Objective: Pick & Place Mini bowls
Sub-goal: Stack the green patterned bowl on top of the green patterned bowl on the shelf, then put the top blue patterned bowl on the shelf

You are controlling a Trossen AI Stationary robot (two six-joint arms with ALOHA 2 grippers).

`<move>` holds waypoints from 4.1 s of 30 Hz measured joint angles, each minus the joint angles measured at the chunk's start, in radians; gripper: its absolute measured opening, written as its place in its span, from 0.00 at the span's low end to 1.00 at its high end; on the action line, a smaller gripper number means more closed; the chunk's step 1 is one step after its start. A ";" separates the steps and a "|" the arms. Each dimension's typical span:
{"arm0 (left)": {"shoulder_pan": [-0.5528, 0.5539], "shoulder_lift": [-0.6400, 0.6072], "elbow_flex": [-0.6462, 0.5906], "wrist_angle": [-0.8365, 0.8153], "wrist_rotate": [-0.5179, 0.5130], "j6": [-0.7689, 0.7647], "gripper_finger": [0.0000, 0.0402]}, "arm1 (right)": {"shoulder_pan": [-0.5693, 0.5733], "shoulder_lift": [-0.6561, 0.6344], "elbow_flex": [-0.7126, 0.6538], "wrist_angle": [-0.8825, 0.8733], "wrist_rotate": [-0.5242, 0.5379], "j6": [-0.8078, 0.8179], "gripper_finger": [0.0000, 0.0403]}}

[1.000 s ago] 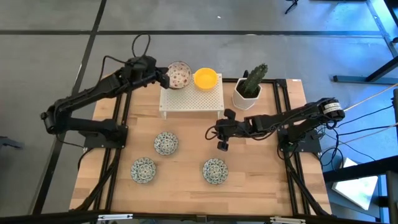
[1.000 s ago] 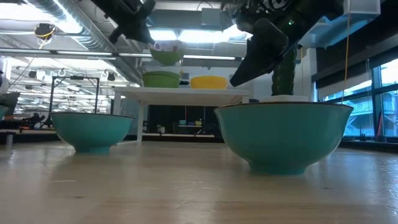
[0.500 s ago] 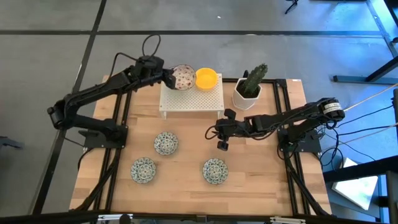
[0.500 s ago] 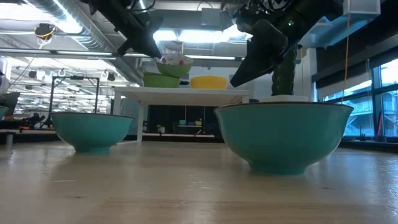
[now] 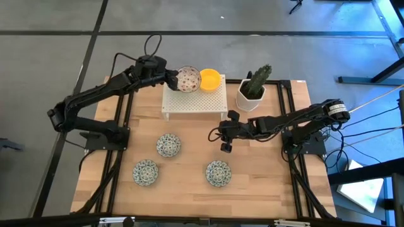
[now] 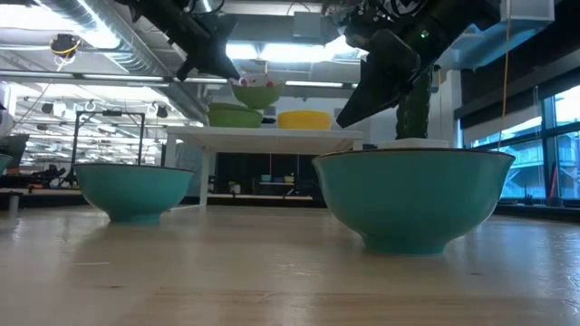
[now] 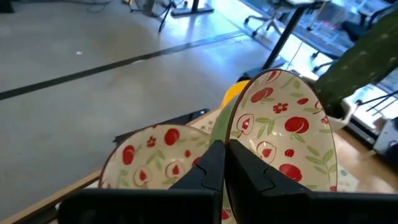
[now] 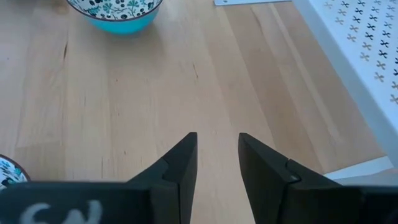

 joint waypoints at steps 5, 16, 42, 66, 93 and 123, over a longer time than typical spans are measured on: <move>0.000 -0.034 0.000 0.016 -0.002 -0.002 0.02 | 0.000 0.000 0.000 0.000 -0.001 0.000 0.29; 0.022 -0.071 0.000 0.019 0.031 -0.021 0.02 | 0.000 0.000 0.000 -0.020 -0.001 0.028 0.29; 0.023 -0.084 -0.022 -0.094 0.112 0.044 0.01 | -0.001 0.000 0.000 -0.130 0.171 0.128 0.29; 0.165 -0.075 -0.068 -0.091 0.004 -0.002 0.04 | 0.003 0.000 0.000 -0.126 0.173 0.131 0.29; -0.222 -0.302 -0.100 -0.454 0.260 0.162 0.30 | 0.002 0.000 0.000 -0.126 0.165 0.112 0.29; -1.063 0.116 -0.269 -0.004 -0.301 0.271 0.44 | -0.013 0.000 0.000 -0.039 0.039 0.072 0.29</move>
